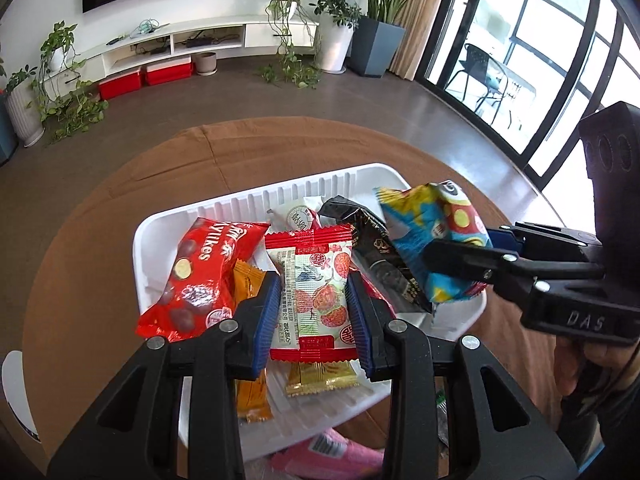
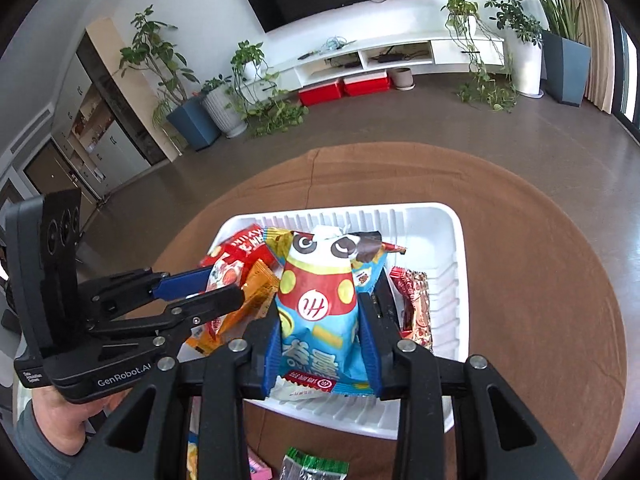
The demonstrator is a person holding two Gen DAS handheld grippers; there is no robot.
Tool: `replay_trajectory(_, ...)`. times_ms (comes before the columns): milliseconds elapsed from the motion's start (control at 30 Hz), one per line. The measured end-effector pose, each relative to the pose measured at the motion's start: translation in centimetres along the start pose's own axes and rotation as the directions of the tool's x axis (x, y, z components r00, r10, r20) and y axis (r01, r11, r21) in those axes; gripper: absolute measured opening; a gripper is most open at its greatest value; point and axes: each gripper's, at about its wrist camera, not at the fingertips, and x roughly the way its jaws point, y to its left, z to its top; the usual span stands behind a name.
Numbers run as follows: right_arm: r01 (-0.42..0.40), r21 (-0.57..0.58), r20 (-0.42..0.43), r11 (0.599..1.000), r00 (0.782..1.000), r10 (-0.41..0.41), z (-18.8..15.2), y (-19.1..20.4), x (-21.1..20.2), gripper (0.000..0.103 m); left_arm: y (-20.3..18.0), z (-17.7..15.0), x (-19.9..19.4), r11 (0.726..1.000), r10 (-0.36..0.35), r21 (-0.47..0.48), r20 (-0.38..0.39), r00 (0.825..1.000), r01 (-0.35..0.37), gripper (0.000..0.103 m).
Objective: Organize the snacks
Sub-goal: 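Carry the biscuit packet and blue cartoon bag into the white tray with both tools, then open both tools to release the packets and withdraw from the tray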
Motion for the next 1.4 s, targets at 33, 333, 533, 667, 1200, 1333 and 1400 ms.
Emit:
replay_trajectory(33, 0.004, -0.006, -0.005, 1.000, 1.000, -0.004, -0.1, 0.0, 0.4, 0.037, 0.0, 0.0, 0.8, 1.000, 0.004, 0.004, -0.008, 1.000, -0.004, 0.031)
replay_trajectory(333, 0.059, -0.056, -0.072, 0.997, 0.995, -0.063, -0.5, -0.2, 4.0, 0.038, -0.2, -1.4, 4.9, 1.000, 0.005, 0.009, -0.064, 0.998, -0.004, 0.032)
replay_trajectory(533, 0.084, -0.084, -0.085, 0.993, 0.992, -0.092, -1.4, -0.3, 4.7, 0.043, 0.2, -1.8, 5.7, 1.000, 0.011, -0.001, -0.072, 0.997, -0.011, 0.032)
replay_trajectory(667, 0.087, -0.078, -0.082, 0.993, 0.992, -0.093, -1.7, -0.7, 4.8, 0.045, -0.1, -1.9, 5.8, 1.000, 0.017, 0.012, -0.074, 0.997, -0.016, 0.045)
replay_trajectory(1200, 0.109, -0.100, -0.026, 0.989, 0.993, -0.112, -2.6, -0.2, 2.2, 0.067, -1.1, -2.7, 1.2, 0.999, 0.043, 0.016, -0.004, 0.999, -0.043, 0.082)
replay_trajectory(1333, 0.098, -0.091, 0.023, 0.991, 0.995, -0.097, -3.1, 0.2, -0.2, 0.075, -2.1, -3.3, -1.6, 0.998, 0.054, 0.027, 0.044, 0.998, -0.055, 0.097)
replay_trajectory(1400, 0.087, -0.081, 0.066, 0.993, 0.995, -0.081, -3.6, 0.3, -2.0, 0.086, -2.4, -3.8, -3.1, 0.997, 0.066, 0.022, 0.073, 0.995, -0.068, 0.103)
